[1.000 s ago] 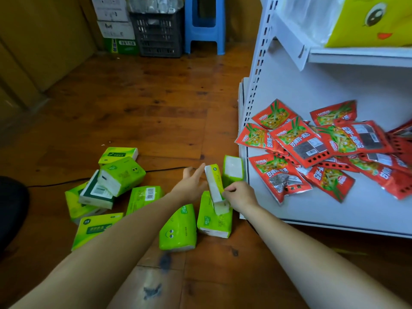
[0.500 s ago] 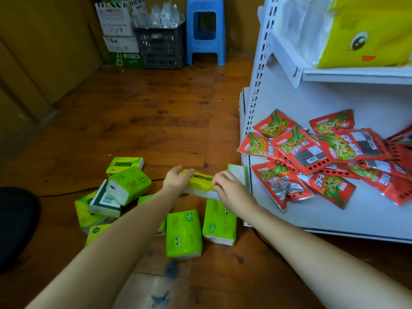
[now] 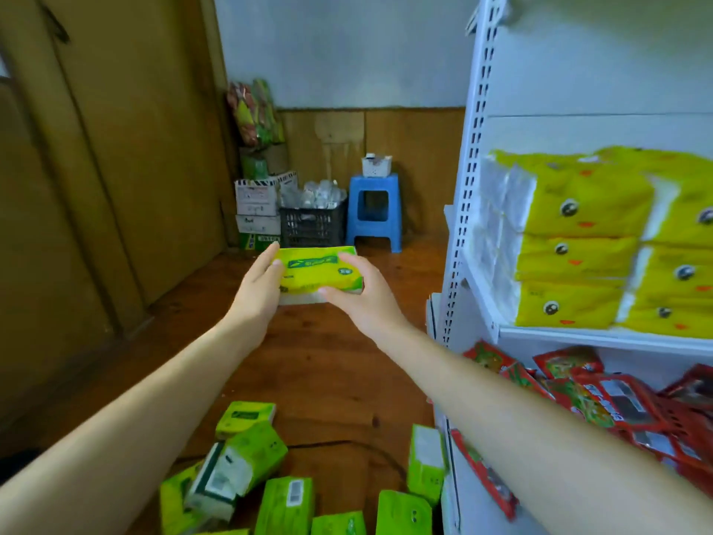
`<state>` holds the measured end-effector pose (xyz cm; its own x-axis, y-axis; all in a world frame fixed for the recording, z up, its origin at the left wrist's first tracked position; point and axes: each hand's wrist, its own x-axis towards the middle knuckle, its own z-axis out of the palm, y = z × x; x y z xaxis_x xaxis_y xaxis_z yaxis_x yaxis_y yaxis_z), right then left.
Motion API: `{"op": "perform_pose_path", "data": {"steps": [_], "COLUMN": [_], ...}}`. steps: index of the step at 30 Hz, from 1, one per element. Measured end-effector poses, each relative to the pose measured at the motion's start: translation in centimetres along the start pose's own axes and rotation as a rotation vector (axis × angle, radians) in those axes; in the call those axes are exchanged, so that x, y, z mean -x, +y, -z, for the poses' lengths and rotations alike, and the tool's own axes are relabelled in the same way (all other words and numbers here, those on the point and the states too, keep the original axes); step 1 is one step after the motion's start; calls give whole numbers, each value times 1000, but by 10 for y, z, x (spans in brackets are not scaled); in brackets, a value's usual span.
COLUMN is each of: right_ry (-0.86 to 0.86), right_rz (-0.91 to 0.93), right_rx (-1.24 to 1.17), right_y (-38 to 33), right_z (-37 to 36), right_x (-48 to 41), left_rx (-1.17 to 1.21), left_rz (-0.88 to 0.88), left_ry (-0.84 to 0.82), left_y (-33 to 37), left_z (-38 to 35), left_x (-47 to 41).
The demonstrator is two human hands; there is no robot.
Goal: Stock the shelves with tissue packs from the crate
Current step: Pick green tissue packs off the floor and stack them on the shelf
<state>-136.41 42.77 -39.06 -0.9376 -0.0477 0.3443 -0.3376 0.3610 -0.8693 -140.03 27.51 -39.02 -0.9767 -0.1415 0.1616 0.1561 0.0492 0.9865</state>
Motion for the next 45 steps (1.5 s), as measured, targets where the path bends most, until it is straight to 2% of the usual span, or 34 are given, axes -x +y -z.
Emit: {"op": "perform_pose_path", "data": {"steps": [5, 12, 15, 20, 28, 33, 38, 40, 45], "right_ry": [32, 43, 82, 171, 388, 520, 610, 662, 772], "right_rz": [120, 238, 298, 303, 250, 164, 96, 73, -37], "right_rx": [3, -27, 2, 21, 51, 119, 125, 126, 127], "right_y": [-64, -116, -131, -132, -79, -26, 28, 52, 113], "right_z": [48, 133, 189, 299, 463, 561, 662, 700, 773], "right_x": [-11, 2, 6, 17, 51, 74, 99, 108, 116], "left_rx": [120, 205, 214, 96, -60, -116, -210, -329, -962], "left_rz": [-122, -267, -335, -449, -531, -520, -493, -488, -490], "left_ry": [9, 62, 39, -54, -278, -402, -611, -680, -710], "left_y": [83, 155, 183, 221, 245, 240, 233, 224, 182], "left_z": [-21, -66, -105, -199, -377, -491, -582, -613, -669], "left_x": [29, 66, 80, 103, 125, 142, 158, 157, 140]}}
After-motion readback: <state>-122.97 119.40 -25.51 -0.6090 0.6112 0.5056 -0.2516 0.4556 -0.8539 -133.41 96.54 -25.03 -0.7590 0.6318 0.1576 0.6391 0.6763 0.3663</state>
